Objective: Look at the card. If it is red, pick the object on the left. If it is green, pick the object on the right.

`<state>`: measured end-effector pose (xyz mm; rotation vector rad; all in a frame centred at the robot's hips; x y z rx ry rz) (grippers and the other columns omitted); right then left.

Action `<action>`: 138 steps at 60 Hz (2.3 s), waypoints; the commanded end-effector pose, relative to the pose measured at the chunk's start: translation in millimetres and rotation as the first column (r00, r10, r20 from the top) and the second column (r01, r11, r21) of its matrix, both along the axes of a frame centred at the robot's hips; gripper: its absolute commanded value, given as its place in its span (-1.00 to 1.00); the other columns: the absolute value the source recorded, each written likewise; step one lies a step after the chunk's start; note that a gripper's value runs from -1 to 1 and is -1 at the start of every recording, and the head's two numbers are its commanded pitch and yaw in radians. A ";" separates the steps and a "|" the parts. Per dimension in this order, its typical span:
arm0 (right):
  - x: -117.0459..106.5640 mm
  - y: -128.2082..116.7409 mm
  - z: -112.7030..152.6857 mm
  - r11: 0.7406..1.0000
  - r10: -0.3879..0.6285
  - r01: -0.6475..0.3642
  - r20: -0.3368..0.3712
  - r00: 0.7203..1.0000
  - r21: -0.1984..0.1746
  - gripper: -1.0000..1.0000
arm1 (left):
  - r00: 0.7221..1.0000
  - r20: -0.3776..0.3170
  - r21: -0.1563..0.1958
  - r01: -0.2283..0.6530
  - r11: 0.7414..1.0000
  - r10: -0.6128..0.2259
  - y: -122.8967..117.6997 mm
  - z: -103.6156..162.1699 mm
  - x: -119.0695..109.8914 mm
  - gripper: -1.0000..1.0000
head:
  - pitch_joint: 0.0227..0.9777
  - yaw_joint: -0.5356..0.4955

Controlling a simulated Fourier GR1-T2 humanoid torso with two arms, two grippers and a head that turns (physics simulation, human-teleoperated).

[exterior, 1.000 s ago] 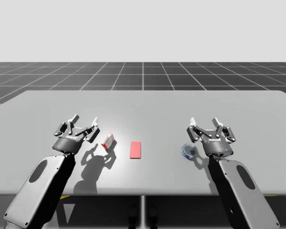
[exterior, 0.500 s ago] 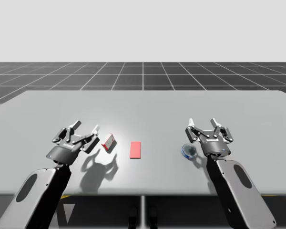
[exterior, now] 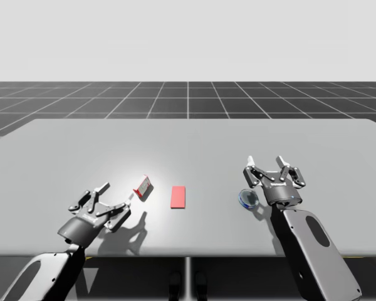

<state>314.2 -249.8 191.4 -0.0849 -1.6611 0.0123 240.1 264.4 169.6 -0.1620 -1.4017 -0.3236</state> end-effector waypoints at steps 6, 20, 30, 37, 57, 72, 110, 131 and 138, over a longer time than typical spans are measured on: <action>0.6 -1.0 0.8 1.000 0.003 -0.003 0.005 1.000 -0.003 -1.00 | 0.997 -0.069 0.009 0.022 1.000 -0.022 -7.6 -23.3 2.5 -1.00 | 0.71 0.67; 0.3 -2.0 1.4 1.000 0.003 -0.003 0.004 1.000 0.001 -1.00 | 0.995 -0.099 0.004 0.030 1.000 -0.030 -20.5 -31.3 19.0 -1.00 | 0.71 0.66; 0.3 -1.6 0.9 1.000 0.005 -0.005 0.003 1.000 0.000 -1.00 | 0.994 -0.107 0.013 0.030 0.999 -0.028 -27.1 -33.4 32.4 -1.00 | 0.71 0.65; 0.3 -1.7 0.8 1.000 0.005 -0.005 0.003 1.000 0.002 -1.00 | 0.992 -0.121 0.016 0.033 0.999 -0.031 -32.5 -35.4 41.1 -1.00 | 0.71 0.65; 0.3 -1.2 1.3 1.000 0.009 -0.009 0.004 1.000 0.005 -1.00 | 0.988 -0.153 -0.031 0.028 0.999 -0.033 -37.4 -41.8 59.7 -0.88 | 0.70 0.63; 0.1 -1.8 2.0 1.000 0.006 -0.006 0.007 1.000 0.010 -1.00 | 0.984 -0.173 -0.017 0.046 0.999 -0.048 -36.7 -49.9 57.9 1.00 | 0.67 0.63; -1.3 -3.1 1.7 1.000 0.005 -0.005 0.006 1.000 0.010 -1.00 | 0.982 -0.176 0.018 0.075 0.997 -0.071 -42.3 -56.1 53.5 1.00 | -0.13 0.65; -1.0 -4.4 2.0 1.000 0.015 -0.015 -0.005 1.000 0.011 -1.00 | 0.994 -0.057 -0.006 0.089 0.996 -0.089 -42.2 15.0 58.9 1.00 | -0.15 0.65; -0.6 -4.0 2.3 1.000 0.016 -0.015 -0.005 1.000 0.009 -1.00 | 0.996 -0.012 -0.004 0.085 0.996 -0.085 -39.1 42.4 63.4 1.00 | -0.16 0.66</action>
